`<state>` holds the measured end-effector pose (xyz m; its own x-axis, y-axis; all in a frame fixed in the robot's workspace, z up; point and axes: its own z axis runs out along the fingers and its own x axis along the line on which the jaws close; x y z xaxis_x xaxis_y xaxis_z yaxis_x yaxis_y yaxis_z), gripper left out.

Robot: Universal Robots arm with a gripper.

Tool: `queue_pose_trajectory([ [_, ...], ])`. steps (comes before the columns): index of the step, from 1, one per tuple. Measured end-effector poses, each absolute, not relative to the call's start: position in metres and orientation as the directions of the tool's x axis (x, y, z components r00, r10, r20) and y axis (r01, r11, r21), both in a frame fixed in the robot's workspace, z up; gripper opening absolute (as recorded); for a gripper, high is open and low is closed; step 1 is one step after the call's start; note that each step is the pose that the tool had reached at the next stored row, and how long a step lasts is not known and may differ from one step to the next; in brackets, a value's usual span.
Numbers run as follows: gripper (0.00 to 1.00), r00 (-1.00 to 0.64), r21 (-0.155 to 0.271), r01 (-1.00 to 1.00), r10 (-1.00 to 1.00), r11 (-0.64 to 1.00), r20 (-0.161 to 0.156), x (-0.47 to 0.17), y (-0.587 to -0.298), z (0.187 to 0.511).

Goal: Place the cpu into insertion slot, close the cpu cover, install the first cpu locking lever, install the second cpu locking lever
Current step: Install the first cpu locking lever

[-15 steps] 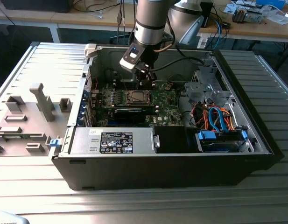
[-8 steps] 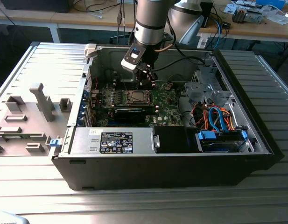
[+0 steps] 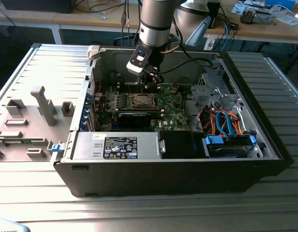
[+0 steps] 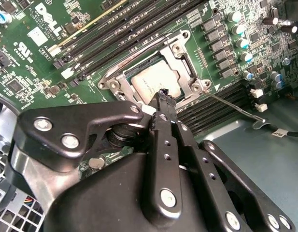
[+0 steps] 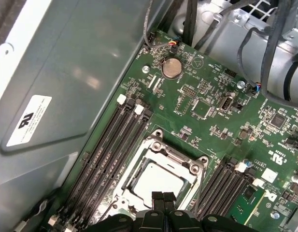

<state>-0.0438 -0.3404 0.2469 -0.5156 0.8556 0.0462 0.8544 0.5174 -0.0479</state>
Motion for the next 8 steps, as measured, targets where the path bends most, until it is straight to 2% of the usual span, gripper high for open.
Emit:
queue_pose_trajectory([
  [8,0.11,-0.552,-0.048,0.831,0.833,0.554,0.046,-0.0438,-0.3404,0.2469],
])
